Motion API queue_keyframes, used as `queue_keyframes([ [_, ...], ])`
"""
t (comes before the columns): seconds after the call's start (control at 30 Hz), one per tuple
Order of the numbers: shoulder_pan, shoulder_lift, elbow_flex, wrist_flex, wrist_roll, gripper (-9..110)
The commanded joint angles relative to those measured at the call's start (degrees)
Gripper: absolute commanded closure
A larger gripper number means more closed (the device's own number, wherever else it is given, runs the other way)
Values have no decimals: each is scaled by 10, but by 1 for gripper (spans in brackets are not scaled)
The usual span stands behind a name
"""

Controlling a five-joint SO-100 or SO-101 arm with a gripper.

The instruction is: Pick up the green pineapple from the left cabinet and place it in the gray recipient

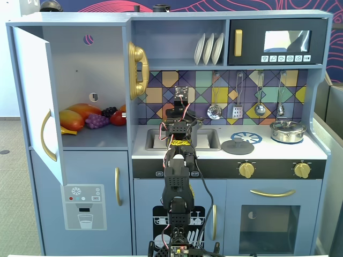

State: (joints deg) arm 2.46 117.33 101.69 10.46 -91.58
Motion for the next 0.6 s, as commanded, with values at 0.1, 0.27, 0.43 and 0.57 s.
queue_keyframes([
  [0.1, 12, 10, -47, 7, -14, 69],
  [0.27, 2, 101, -71, 105, -18, 72],
  [0.43, 5, 282, -69, 357, -1, 75],
  [0.57, 10, 420, 9, 526, 6, 80],
])
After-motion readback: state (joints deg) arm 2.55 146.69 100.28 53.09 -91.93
